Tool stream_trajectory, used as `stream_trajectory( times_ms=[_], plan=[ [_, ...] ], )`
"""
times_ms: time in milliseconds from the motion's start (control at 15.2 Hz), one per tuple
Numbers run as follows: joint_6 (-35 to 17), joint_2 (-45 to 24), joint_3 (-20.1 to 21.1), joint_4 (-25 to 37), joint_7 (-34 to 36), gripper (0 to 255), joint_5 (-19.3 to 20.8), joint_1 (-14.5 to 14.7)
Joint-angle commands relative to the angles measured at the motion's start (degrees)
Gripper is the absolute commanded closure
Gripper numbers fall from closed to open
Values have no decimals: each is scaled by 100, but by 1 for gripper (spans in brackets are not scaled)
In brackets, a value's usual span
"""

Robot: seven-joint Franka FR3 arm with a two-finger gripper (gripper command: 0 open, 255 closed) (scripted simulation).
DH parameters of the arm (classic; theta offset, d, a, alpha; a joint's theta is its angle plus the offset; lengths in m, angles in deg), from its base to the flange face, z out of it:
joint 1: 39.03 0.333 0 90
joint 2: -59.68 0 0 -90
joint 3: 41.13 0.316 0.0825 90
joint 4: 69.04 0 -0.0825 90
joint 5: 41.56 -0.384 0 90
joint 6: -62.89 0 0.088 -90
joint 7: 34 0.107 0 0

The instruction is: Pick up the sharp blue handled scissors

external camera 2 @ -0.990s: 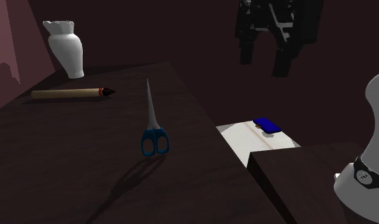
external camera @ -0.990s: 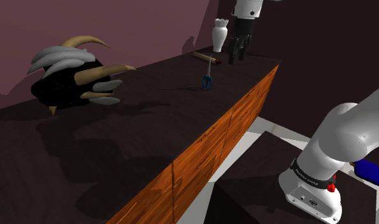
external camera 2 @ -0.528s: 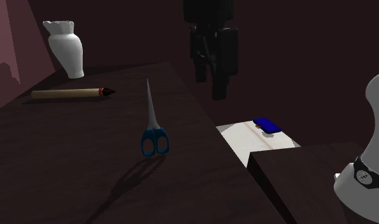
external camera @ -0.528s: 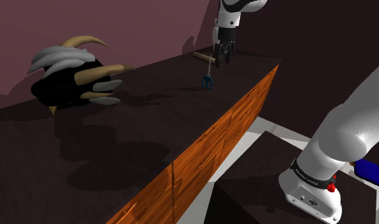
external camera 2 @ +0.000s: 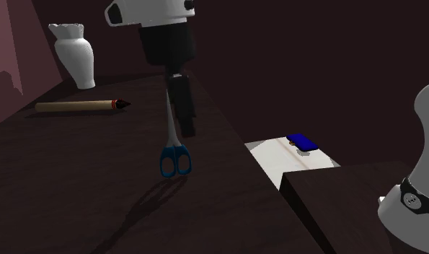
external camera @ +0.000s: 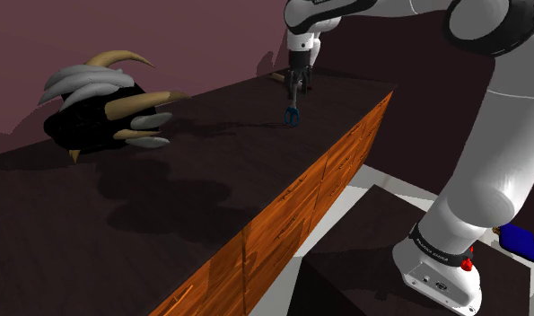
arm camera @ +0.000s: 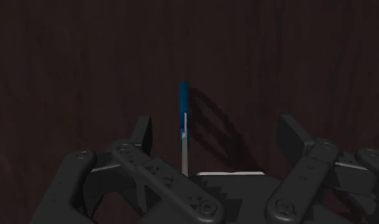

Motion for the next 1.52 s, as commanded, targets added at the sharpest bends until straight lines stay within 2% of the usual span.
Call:
stream_trajectory(
  times_ms=[0,198,792,858,1452],
  plan=[
    [54,-492,-9,483,-48,0,-4,-27],
    [216,-1214,-22,1286,-123,0,-15,-85],
    [-328,-1295,-15,823,-114,0,-21,-82],
    [-331,-1293,-16,818,-114,255,-21,-82],
    [-328,-1296,-15,824,-114,255,-21,-82]
  ],
)
